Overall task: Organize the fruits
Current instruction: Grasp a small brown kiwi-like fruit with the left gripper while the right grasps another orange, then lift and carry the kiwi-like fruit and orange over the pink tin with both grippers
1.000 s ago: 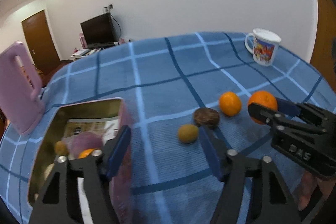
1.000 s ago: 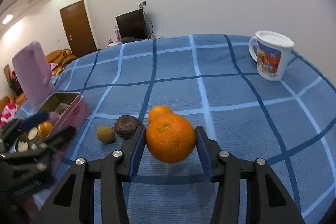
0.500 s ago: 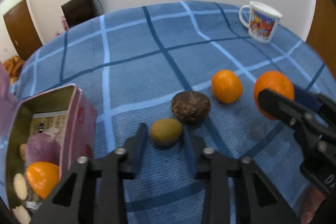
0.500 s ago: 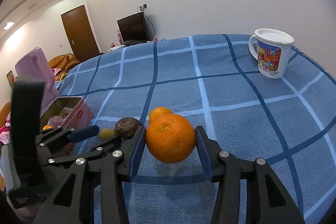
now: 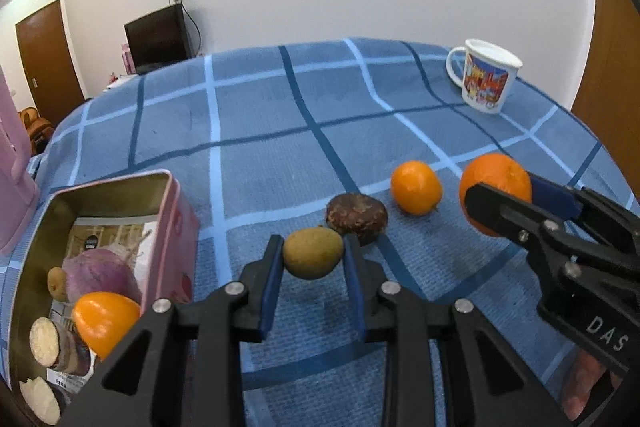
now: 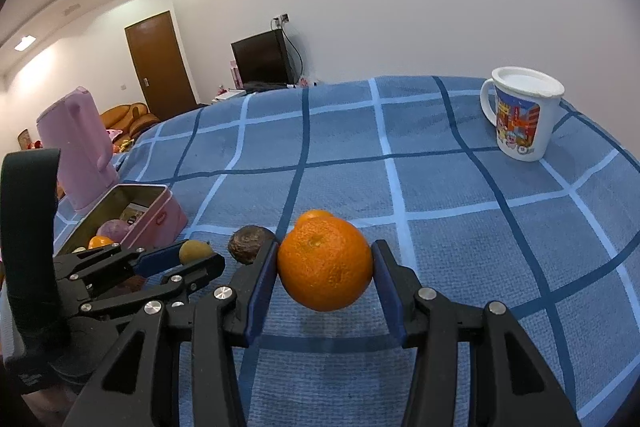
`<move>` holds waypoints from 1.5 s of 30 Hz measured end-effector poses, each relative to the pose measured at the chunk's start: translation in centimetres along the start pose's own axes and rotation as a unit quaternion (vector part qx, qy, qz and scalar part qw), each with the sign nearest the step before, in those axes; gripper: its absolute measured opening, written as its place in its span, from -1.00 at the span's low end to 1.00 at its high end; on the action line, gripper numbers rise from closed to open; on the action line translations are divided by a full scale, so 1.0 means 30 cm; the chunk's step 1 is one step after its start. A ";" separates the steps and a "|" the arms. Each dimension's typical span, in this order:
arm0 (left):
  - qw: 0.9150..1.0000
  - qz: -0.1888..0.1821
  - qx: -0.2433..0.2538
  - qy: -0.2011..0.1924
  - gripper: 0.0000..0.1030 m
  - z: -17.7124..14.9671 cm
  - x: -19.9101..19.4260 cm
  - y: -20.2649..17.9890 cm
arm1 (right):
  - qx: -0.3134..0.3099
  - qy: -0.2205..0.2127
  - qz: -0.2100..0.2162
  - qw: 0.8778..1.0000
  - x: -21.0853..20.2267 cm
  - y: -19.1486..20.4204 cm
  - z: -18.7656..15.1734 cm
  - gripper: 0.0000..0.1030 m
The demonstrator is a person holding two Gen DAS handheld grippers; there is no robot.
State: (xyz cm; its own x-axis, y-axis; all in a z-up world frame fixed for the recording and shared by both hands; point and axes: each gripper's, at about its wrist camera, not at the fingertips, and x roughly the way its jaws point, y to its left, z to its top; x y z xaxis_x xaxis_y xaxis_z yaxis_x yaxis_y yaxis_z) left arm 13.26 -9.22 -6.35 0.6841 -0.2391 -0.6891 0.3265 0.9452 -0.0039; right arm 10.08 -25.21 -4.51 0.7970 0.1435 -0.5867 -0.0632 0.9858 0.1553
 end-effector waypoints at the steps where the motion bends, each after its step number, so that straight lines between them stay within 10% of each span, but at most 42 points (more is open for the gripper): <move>1: 1.000 0.001 0.000 -0.006 -0.40 -0.001 -0.010 0.001 | -0.002 -0.002 0.001 1.000 -0.003 0.004 -0.001 -0.04; 45: 0.991 0.034 0.006 -0.132 -0.40 -0.038 -0.172 -0.015 | -0.045 -0.076 0.012 0.996 -0.099 0.059 -0.012 -0.04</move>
State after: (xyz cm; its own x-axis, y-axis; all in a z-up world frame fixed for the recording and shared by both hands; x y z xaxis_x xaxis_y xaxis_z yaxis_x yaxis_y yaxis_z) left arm 8.84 -8.15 -3.62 0.8514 -0.2254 -0.4736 0.2793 0.9591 0.0455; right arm 7.37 -23.85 -2.77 0.8757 0.1591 -0.4558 -0.1315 0.9871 0.0918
